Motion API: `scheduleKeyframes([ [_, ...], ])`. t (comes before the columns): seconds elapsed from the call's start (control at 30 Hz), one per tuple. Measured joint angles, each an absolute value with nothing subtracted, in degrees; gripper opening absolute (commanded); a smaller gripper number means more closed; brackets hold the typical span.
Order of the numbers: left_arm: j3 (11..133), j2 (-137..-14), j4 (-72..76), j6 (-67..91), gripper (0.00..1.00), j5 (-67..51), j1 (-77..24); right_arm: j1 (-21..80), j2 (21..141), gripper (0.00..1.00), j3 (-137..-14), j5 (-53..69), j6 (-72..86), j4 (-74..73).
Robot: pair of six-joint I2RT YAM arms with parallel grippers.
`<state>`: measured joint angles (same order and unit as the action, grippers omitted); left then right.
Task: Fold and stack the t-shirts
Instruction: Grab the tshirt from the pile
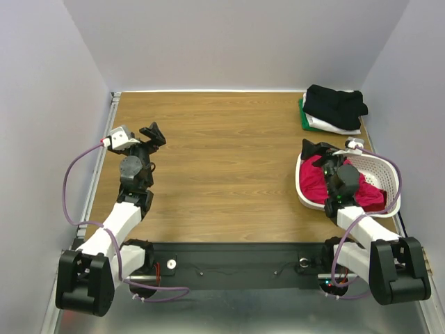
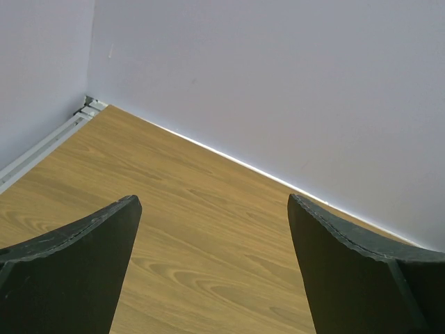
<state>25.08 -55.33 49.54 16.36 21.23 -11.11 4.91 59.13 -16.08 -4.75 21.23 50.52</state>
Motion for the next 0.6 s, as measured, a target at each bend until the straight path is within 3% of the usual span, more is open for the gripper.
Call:
scheduleKeyframes([
  [0.43,25.1,-57.56,51.05,13.5,0.94,18.98,-11.44,4.91,58.89,1.0,-16.08,-5.04,21.17,49.82],
  [0.6,26.98,-61.8,50.78,9.21,0.94,18.09,-17.41,4.91,54.43,1.0,-18.5,-10.28,21.69,39.83],
])
